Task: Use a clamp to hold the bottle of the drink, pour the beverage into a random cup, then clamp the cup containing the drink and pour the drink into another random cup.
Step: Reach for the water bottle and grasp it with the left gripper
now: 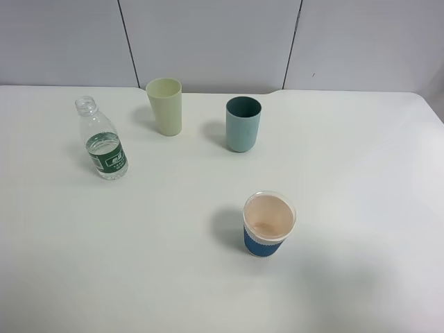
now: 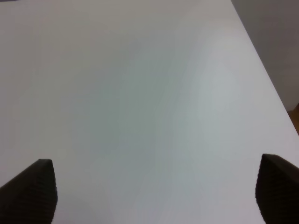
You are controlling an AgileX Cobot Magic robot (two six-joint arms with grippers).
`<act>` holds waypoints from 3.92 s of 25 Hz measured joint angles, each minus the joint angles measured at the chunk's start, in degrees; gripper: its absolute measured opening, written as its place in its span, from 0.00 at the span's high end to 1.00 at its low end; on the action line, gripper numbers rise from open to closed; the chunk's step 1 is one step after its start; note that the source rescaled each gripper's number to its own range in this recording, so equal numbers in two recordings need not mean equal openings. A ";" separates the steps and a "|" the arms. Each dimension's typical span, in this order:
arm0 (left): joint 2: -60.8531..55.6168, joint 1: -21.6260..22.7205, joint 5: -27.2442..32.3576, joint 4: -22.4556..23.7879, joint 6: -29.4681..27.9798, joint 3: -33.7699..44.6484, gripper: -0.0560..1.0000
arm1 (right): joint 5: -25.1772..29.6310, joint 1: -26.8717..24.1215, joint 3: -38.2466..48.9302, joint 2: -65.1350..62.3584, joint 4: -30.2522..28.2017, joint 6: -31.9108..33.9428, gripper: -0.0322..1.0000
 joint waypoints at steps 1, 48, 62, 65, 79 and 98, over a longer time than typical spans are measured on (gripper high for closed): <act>0.00 0.00 0.00 0.00 0.00 0.00 0.00 | 0.00 0.00 0.00 0.00 0.00 0.00 0.43; 0.00 0.00 0.00 0.00 0.00 0.00 0.00 | 0.00 0.00 0.00 0.00 0.00 0.00 0.43; 0.00 0.00 0.00 0.00 0.00 0.00 0.00 | 0.00 0.00 0.00 0.00 0.00 0.00 0.43; 0.00 0.00 0.00 0.00 0.00 0.00 0.00 | 0.00 0.00 0.00 0.00 0.00 0.00 0.43; 5.11 0.00 -1.88 -0.79 0.00 -1.87 0.00 | 0.00 0.00 0.00 0.00 0.00 0.00 0.43; 43.40 -0.89 -11.52 -2.98 6.19 -5.77 0.00 | 0.00 0.00 0.00 0.00 0.00 0.00 0.43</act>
